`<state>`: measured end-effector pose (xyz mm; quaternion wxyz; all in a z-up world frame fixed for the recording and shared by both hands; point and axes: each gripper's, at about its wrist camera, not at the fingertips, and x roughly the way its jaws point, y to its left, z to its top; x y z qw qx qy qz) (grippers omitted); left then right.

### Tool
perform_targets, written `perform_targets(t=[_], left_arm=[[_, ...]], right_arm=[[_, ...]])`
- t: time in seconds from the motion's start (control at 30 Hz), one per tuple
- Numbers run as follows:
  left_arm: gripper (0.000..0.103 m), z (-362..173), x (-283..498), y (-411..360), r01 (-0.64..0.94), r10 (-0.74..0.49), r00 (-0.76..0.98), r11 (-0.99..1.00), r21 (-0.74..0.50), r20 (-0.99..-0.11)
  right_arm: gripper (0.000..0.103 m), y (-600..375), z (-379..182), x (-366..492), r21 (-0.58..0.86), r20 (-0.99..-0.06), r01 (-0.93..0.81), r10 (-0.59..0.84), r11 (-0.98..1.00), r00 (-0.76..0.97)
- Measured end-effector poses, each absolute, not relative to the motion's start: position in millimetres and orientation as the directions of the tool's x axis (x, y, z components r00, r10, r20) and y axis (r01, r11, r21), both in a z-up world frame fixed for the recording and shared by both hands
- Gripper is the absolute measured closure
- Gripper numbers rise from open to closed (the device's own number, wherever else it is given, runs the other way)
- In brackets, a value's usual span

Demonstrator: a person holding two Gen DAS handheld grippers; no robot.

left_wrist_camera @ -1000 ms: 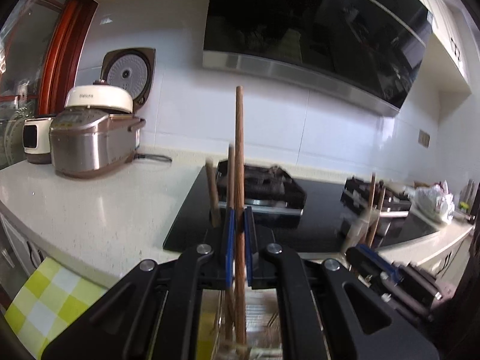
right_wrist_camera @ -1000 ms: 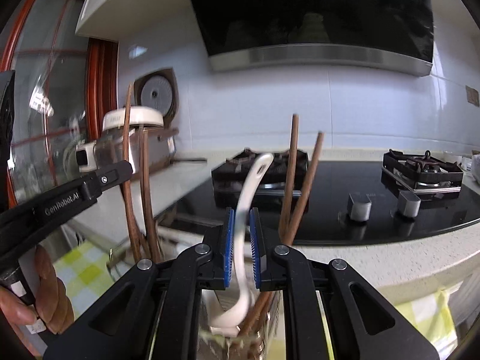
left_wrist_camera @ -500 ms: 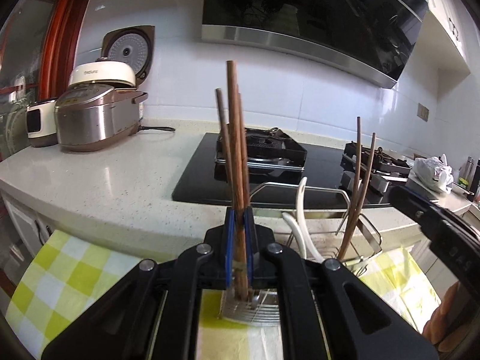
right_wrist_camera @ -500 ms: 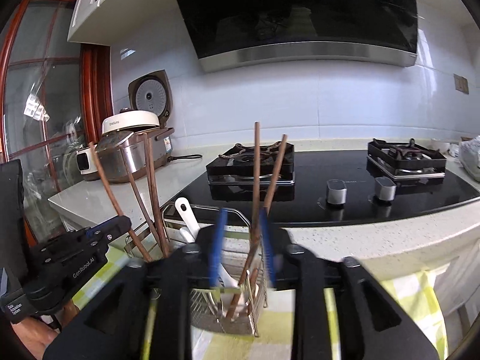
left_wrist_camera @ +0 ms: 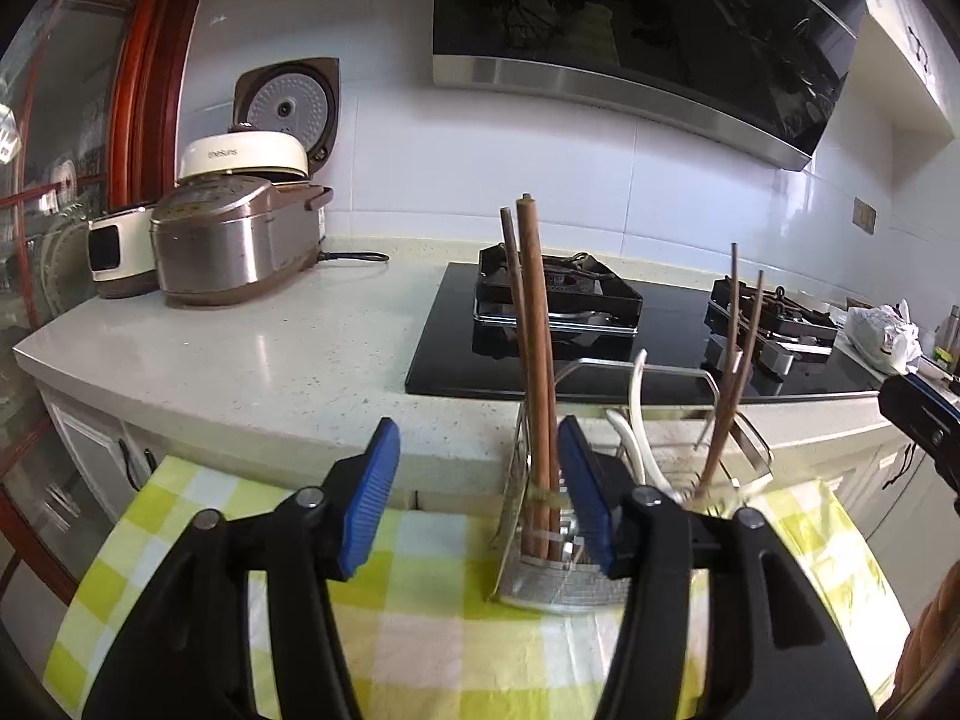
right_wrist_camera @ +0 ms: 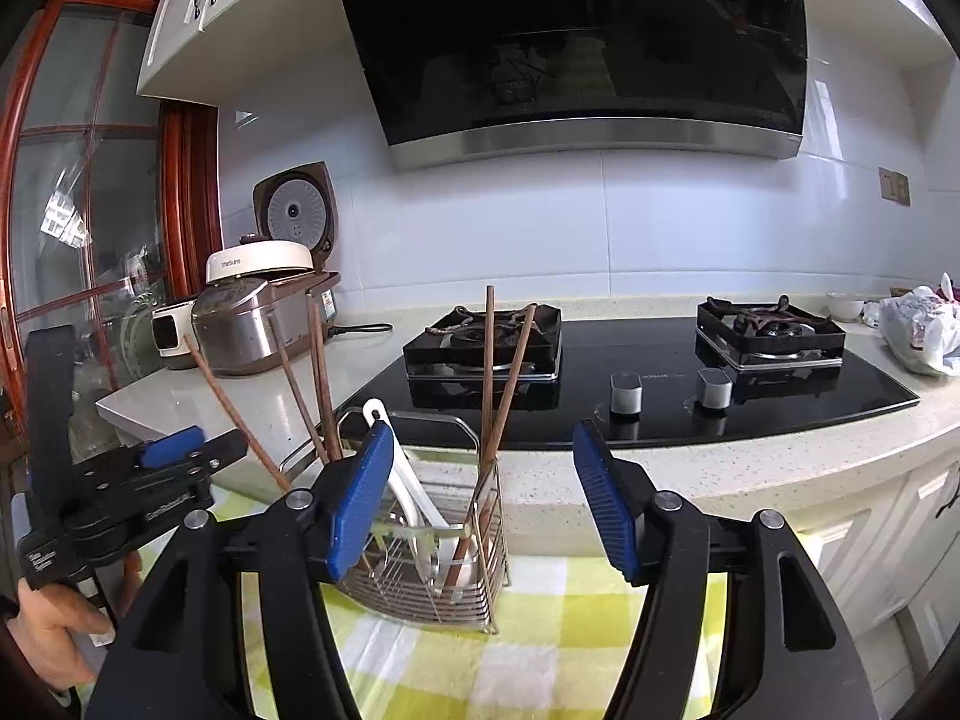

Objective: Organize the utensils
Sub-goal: 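Lower the ladle into the rack and open the right tool while the left tool lowers its chopstick in, then move both open tools back down to the loose chopsticks on the cloth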

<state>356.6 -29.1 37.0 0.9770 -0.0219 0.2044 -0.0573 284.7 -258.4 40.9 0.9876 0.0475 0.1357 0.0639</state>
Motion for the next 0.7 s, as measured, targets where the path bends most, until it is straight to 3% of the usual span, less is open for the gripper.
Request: perform_targets(t=[0.07, 0.2, 0.3, 0.37, 0.53, 0.7], left_arm=[[0.043, 35.6, 345.7, -25.2, 0.102, -0.125, 0.908, 0.992, -0.079, -0.400], [0.035, 31.8, 321.1, -17.4, 0.111, -0.146, 0.895, 0.988, -0.105, -0.422], [0.025, 32.7, 306.3, -18.2, 0.117, -0.141, 0.893, 0.990, -0.083, -0.427], [0.013, 33.2, 293.7, -18.8, 0.125, -0.139, 0.889, 0.990, -0.061, -0.437], [0.006, 31.1, 268.7, -20.7, 0.142, -0.127, 0.875, 0.990, -0.002, -0.468], [0.005, 17.7, 251.3, -15.2, 0.146, -0.118, 0.844, 0.989, 0.012, -0.523]], right_arm=[[0.034, -259.0, 38.2, 277.9, 0.116, -0.273, -0.106, 0.134, 0.988, 0.953], [0.034, -259.6, 34.0, 262.7, 0.125, -0.299, -0.098, 0.132, 0.987, 0.945], [0.028, -261.7, 34.2, 250.4, 0.136, -0.312, -0.085, 0.124, 0.987, 0.942], [0.026, -264.1, 34.0, 242.7, 0.155, -0.335, -0.083, 0.131, 0.984, 0.933], [0.022, -264.8, 32.0, 222.5, 0.158, -0.388, -0.075, 0.132, 0.985, 0.912], [0.020, -270.5, 18.7, 199.6, 0.152, -0.460, -0.054, 0.119, 0.987, 0.880]])
